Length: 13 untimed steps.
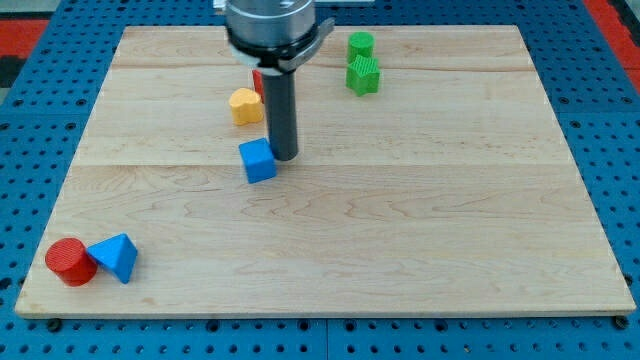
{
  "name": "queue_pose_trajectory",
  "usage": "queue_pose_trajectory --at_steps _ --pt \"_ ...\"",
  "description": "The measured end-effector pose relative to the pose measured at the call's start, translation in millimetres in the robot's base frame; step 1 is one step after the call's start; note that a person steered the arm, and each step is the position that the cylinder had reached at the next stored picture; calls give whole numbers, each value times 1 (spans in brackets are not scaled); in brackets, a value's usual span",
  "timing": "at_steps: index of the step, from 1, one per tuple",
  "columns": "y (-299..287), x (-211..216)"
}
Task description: Place blue cube right to the red circle at bottom left
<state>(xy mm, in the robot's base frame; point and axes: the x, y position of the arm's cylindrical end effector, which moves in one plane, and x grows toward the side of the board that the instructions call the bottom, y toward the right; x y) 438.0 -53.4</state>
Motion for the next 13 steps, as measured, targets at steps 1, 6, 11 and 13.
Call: queue_pose_trajectory --at_steps 1,6,11,13 --pt "-29 7" --pt "-97 32" --pt "-112 67" --pt "-112 43"
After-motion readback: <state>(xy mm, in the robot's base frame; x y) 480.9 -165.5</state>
